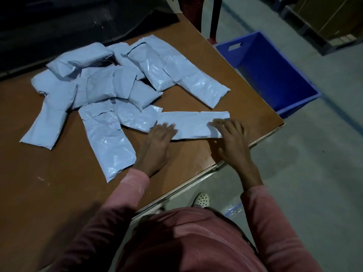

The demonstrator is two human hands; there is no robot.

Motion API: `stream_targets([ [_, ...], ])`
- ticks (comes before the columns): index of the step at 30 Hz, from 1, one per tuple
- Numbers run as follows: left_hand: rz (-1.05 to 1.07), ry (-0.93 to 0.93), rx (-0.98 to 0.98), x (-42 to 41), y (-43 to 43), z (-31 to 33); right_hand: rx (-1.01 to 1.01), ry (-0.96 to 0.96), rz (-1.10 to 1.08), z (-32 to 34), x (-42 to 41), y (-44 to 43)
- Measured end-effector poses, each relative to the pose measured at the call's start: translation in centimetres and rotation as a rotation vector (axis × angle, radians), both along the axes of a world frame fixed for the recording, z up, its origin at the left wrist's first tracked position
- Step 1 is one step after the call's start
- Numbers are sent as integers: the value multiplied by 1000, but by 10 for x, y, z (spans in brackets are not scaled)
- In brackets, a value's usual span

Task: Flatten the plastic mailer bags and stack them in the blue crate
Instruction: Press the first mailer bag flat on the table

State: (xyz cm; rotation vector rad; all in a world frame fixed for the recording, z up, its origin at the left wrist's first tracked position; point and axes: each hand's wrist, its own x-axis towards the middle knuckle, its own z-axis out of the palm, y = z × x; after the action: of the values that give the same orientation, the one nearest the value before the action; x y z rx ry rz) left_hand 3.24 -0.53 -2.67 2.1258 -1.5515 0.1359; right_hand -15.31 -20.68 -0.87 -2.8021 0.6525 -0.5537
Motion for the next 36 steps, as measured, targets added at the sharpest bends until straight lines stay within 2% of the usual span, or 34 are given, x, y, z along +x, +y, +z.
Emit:
stream_targets([
  [3,-3,107,91,-9,11,-1,62,-28,-32,0,-12,15],
  [6,77,110,99,-14,-13,22,103,-106,-97,16,15,18],
  [9,157,126,173,-12,-54,26,149,11,-152,18,55,13],
  [13,166,105,302,-7,-73,-4,180,201,-270,-14,78,13],
  [16,191,50,309,-7,-71,-17,77,185,-337,-29,77,20],
  [23,230,-23,341,-7,-74,-22,-27,170,-325,-29,76,20],
  [36,238,7,375,-6,-78,-22,26,178,-301,-32,78,15],
])
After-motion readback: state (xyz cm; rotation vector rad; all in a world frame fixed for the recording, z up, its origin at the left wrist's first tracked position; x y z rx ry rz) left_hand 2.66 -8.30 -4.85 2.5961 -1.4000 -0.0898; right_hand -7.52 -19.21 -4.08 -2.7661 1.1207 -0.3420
